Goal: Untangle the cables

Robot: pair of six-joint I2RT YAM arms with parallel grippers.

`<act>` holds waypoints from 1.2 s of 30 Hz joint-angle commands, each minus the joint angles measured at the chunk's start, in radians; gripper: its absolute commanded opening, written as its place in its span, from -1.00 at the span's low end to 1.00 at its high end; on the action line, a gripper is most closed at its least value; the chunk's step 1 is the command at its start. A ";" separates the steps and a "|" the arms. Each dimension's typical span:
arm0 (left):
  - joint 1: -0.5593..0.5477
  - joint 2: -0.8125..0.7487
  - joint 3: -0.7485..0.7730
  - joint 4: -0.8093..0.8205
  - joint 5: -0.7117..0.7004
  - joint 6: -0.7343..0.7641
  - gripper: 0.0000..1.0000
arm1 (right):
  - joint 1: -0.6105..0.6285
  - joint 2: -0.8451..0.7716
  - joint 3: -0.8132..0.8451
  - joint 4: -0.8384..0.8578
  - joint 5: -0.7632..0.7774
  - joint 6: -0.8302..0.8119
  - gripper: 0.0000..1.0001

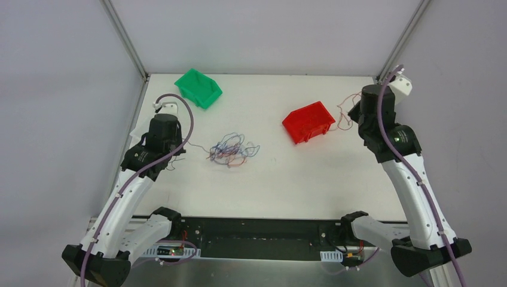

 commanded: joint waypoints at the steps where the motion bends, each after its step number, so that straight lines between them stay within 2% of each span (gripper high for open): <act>1: 0.064 0.008 0.015 -0.030 -0.075 -0.050 -1.00 | -0.095 -0.072 0.047 -0.076 0.083 0.007 -1.00; 3: 0.092 0.003 0.015 -0.028 -0.052 -0.059 -1.00 | -0.156 -0.112 0.043 -0.076 0.101 0.008 -1.00; 5: 0.105 -0.001 0.012 -0.018 -0.003 -0.059 -1.00 | -0.207 -0.145 0.034 -0.066 0.056 -0.003 -1.00; 10: 0.105 0.008 0.008 0.042 0.358 0.022 -1.00 | -0.210 -0.132 0.033 -0.043 -0.305 -0.049 -1.00; 13: 0.105 0.021 0.009 0.055 0.513 0.043 -1.00 | -0.210 -0.086 0.049 -0.042 -0.431 -0.041 -1.00; 21: 0.104 0.000 -0.011 0.122 0.695 0.060 -1.00 | -0.211 0.058 0.094 0.033 -0.638 -0.023 -1.00; 30: 0.104 0.010 -0.025 0.184 0.870 0.059 -1.00 | -0.209 0.227 0.087 0.109 -0.661 0.003 -1.00; 36: 0.103 0.020 -0.041 0.208 0.881 0.038 -1.00 | -0.210 0.297 0.115 0.133 -0.630 0.012 -1.00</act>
